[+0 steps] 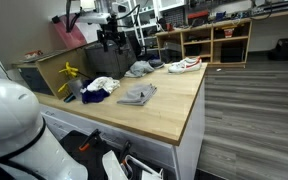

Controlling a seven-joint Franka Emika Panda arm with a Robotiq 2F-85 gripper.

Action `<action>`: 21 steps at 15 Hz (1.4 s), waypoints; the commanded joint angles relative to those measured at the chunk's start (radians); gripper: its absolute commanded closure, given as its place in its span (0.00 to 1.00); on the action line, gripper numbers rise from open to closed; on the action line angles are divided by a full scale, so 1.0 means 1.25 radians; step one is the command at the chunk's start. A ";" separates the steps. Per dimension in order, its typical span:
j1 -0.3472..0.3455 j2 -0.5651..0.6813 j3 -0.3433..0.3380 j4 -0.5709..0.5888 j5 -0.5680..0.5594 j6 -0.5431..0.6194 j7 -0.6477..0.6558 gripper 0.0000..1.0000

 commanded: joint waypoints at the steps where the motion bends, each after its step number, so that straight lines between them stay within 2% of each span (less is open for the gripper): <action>1: -0.004 0.047 0.007 0.039 0.001 0.006 -0.023 0.00; 8: -0.016 0.115 0.005 0.074 -0.001 0.018 -0.023 0.00; 14: -0.043 0.167 -0.003 0.082 -0.042 0.052 -0.017 0.00; 21: -0.056 0.173 0.000 0.114 -0.081 0.044 -0.020 0.00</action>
